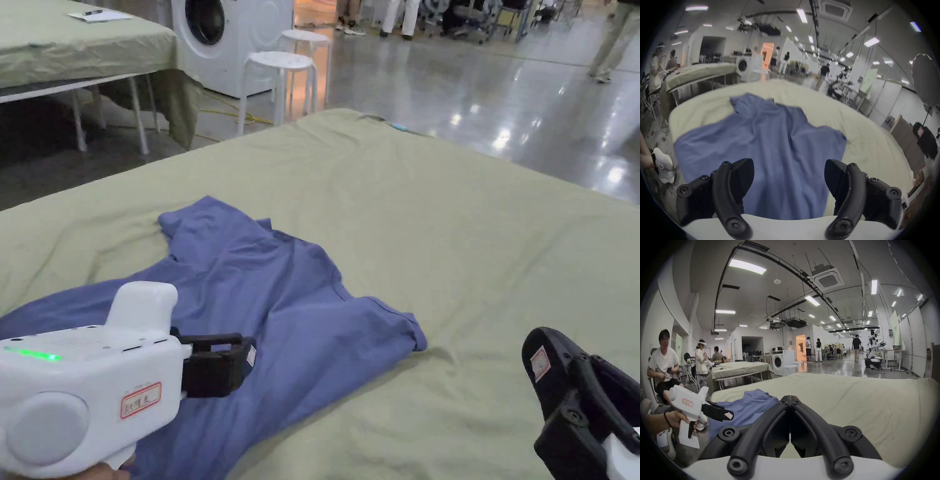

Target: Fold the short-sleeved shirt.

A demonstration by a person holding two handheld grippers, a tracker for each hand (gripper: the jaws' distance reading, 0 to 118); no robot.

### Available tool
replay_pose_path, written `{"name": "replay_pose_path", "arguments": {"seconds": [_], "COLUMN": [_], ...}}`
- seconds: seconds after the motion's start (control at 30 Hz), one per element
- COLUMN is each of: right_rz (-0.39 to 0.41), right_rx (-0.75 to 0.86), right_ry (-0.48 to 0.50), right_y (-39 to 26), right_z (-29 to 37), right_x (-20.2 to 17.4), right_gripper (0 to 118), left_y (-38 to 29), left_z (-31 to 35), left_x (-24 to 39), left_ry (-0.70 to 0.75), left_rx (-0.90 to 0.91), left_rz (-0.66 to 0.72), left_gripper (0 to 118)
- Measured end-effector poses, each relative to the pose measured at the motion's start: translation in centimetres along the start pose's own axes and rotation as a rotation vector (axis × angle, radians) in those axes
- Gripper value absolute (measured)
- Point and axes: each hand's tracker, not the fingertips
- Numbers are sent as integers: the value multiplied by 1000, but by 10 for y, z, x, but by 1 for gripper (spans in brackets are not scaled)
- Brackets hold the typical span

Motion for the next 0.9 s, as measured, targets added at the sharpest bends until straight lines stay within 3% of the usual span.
{"name": "replay_pose_path", "arguments": {"seconds": [0.13,0.2,0.27,0.3,0.37,0.5,0.67,0.8,0.83,0.9], "right_rz": [10,8,8,5,-9,-45,-89,-110,-106,-107], "right_rx": [-25,-40,-54,-66,-86,-112,-108,-93,-90,-88], "right_ry": [-30,-40,-51,-54,-54,-70,-119,-174,-188,-208], "right_y": [-4,-8,-12,-14,-19,-25,-25,-23,-23,-22], "right_z": [-1,-1,1,2,4,8,18,28,31,38], "right_x": [6,8,11,12,13,20,36,49,52,57], "right_gripper": [2,2,2,2,2,2,2,2,2,2], "left_y": [7,6,6,11,16,20,16,15,15,17], "left_z": [-53,-80,-85,-68,-53,-52,-53,-48,-47,-44], "left_x": [21,34,43,53,55,23,10,-11,-12,-3], "left_ry": [-24,68,121,142,151,57,-31,-228,-245,-223], "left_rx": [-147,-260,-255,-245,-187,-203,-156,-108,-99,-80], "left_rz": [-154,-231,-221,-196,-145,139,204,550,592,548], "left_gripper": [101,100,95,70,5,5,5,5,5,5]}}
